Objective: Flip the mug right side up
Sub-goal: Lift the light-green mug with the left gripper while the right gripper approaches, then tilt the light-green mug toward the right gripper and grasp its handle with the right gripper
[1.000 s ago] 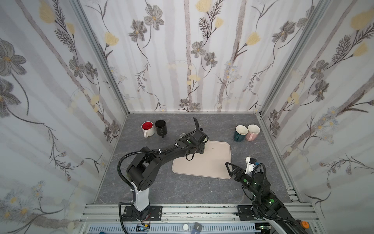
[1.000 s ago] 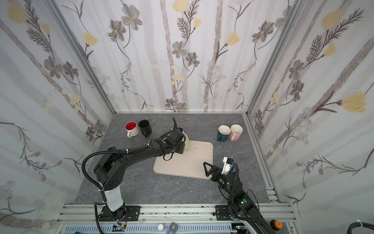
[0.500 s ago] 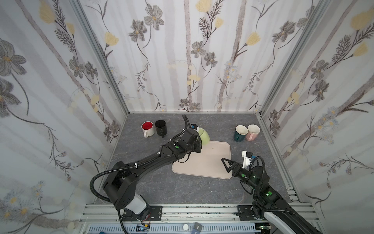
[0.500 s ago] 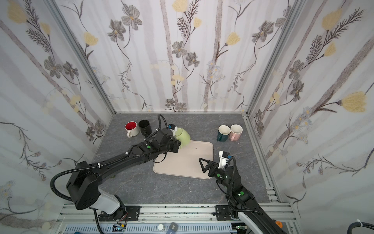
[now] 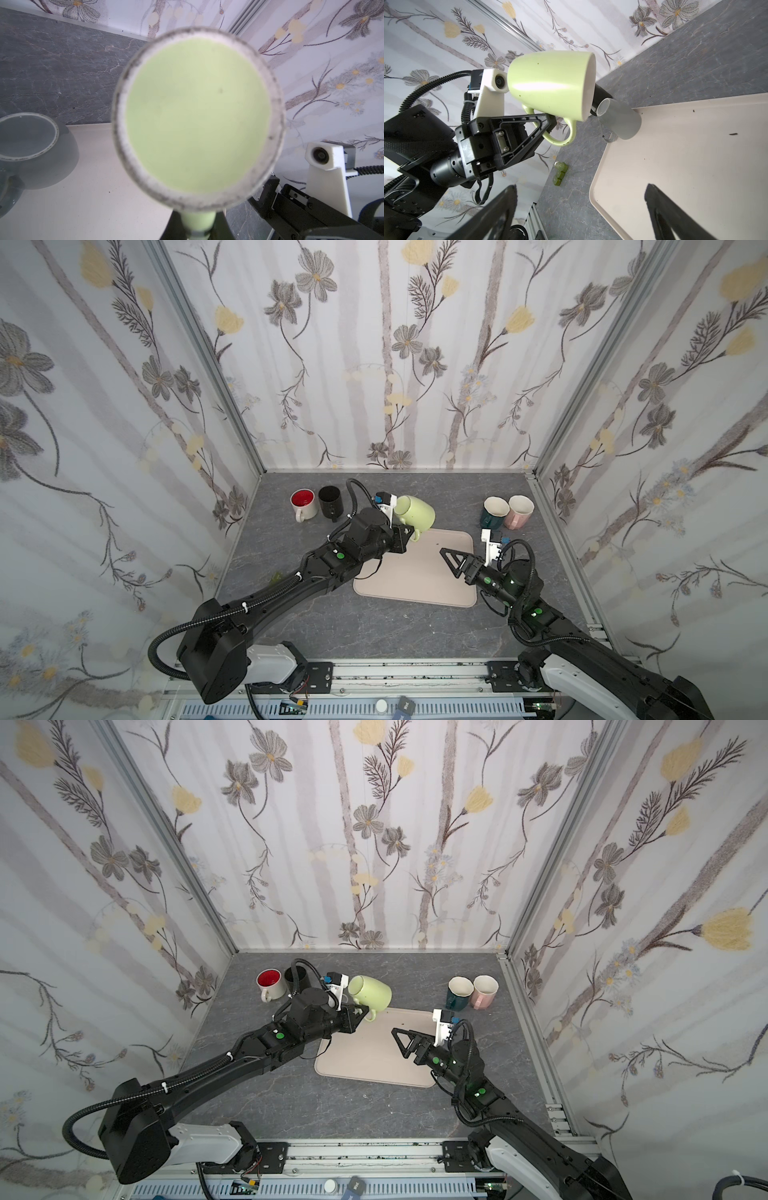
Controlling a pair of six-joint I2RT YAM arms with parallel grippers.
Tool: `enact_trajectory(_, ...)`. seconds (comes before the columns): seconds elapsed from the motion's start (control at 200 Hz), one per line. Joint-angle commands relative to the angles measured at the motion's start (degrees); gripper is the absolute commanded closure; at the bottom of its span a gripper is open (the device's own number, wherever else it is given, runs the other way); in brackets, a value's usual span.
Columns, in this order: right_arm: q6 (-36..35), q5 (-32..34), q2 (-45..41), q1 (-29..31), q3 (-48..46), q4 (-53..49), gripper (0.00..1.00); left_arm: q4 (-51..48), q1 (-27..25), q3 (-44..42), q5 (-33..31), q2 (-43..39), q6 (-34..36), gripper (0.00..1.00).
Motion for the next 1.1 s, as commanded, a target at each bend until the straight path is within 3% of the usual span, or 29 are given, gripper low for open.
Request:
enact_trajectory(0.0,1.3,-1.2,0.9,0.2,0.9,8.0,0.1,11.0,0.2,-0.3,3.4,-0.9,-2.6,1.0)
enact_trajectory(0.475,3.0,-2.8,6.3,0.2,2.6,15.0,0.28,21.1,0.2,-1.2,8.7,0.9,-8.9,1.0)
enact_trajectory(0.964,4.6,-3.9,11.1,0.1,4.2,22.1,0.39,26.5,-1.4,-1.9,11.9,2.5,-14.0,1.0)
enact_trajectory(1.094,4.9,-3.8,11.5,0.2,4.0,23.8,0.48,27.6,-1.9,-2.0,12.4,2.7,-14.9,1.0)
